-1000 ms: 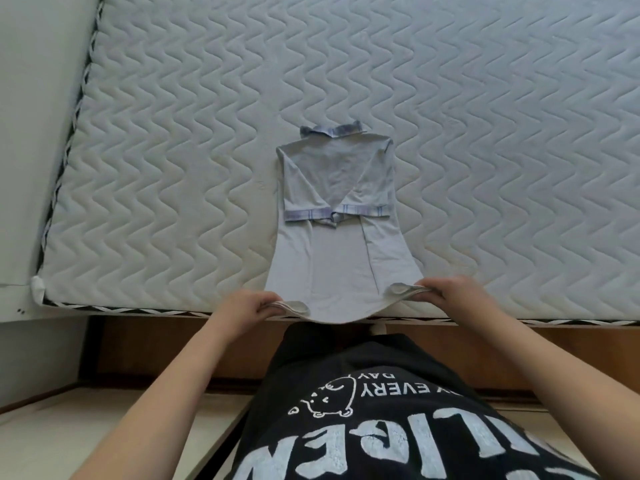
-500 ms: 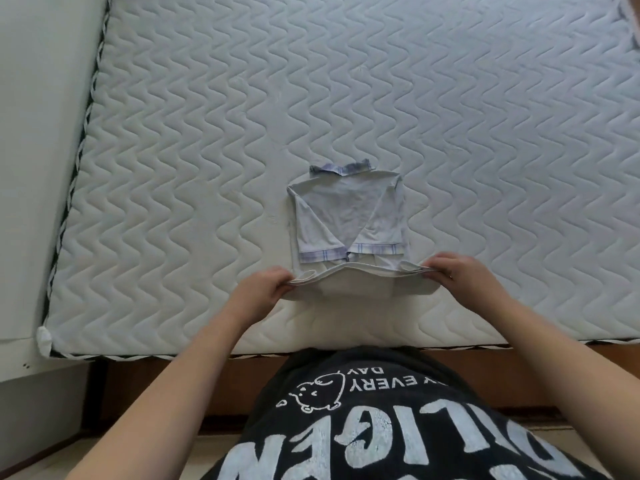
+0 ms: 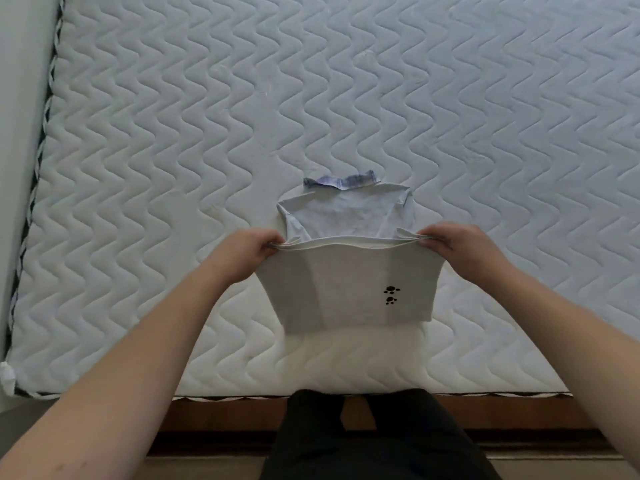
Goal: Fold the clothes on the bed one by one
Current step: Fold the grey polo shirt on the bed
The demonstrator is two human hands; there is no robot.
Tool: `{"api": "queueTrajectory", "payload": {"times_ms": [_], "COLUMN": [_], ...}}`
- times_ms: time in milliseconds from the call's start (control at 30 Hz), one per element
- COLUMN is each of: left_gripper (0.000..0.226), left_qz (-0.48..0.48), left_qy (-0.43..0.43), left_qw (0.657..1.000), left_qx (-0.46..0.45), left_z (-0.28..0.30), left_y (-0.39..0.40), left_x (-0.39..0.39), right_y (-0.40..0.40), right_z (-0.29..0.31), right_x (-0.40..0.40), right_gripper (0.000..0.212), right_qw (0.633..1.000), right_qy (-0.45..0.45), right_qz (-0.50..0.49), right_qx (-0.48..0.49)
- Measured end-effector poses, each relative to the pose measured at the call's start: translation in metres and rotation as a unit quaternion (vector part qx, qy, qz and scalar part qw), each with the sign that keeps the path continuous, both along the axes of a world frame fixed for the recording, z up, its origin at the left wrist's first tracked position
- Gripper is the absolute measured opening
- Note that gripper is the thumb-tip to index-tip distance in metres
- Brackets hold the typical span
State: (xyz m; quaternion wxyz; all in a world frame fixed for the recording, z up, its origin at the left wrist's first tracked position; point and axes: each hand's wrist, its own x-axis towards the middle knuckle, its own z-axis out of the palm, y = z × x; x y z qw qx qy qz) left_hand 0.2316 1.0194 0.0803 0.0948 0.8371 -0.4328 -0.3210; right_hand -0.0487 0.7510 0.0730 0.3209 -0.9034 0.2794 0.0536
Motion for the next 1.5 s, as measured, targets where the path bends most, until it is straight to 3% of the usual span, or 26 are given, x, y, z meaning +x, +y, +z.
{"api": "queueTrajectory", "payload": {"times_ms": [467, 767, 900, 1000, 1067, 1167, 1300, 1400, 1500], "left_gripper": [0.025, 0.027, 0.025, 0.043, 0.042, 0.027, 0.054, 0.058, 0.034], "left_qz": [0.024, 0.129, 0.074, -0.006, -0.032, 0.019, 0.092, 0.041, -0.041], "left_qy": [0.014, 0.057, 0.025, -0.051, -0.081, -0.034, 0.062, 0.048, 0.026], "left_qw": [1.000, 0.989, 0.997, 0.997, 0.995, 0.999, 0.993, 0.991, 0.985], "left_qx": [-0.011, -0.039, 0.003, 0.051, 0.049, 0.002, 0.030, 0.121, 0.166], "left_z": [-0.118, -0.199, -0.221, -0.227, -0.231, -0.236, -0.240, -0.236, -0.232], "left_y": [-0.122, -0.137, -0.143, -0.153, -0.161, -0.168, -0.177, -0.189, -0.199], "left_x": [0.103, 0.116, 0.122, 0.126, 0.126, 0.125, 0.125, 0.128, 0.123], "right_y": [-0.102, -0.130, -0.135, -0.136, -0.135, -0.135, -0.141, -0.145, -0.144], "right_z": [-0.125, -0.211, -0.229, -0.234, -0.237, -0.242, -0.244, -0.242, -0.240], "right_x": [0.105, 0.151, 0.163, 0.166, 0.166, 0.165, 0.174, 0.186, 0.195], "right_gripper": [0.023, 0.023, 0.022, 0.017, 0.024, 0.031, 0.038, 0.042, 0.045], "right_qw": [0.999, 0.995, 0.995, 0.995, 0.997, 0.997, 0.992, 0.986, 0.979], "right_qy": [0.021, 0.049, 0.062, 0.050, 0.045, 0.055, 0.095, 0.154, 0.203], "right_qz": [-0.043, -0.079, -0.059, -0.065, -0.059, -0.054, -0.067, -0.039, 0.001], "right_qx": [0.023, 0.045, 0.045, 0.049, 0.039, 0.015, 0.050, 0.041, 0.008]}}
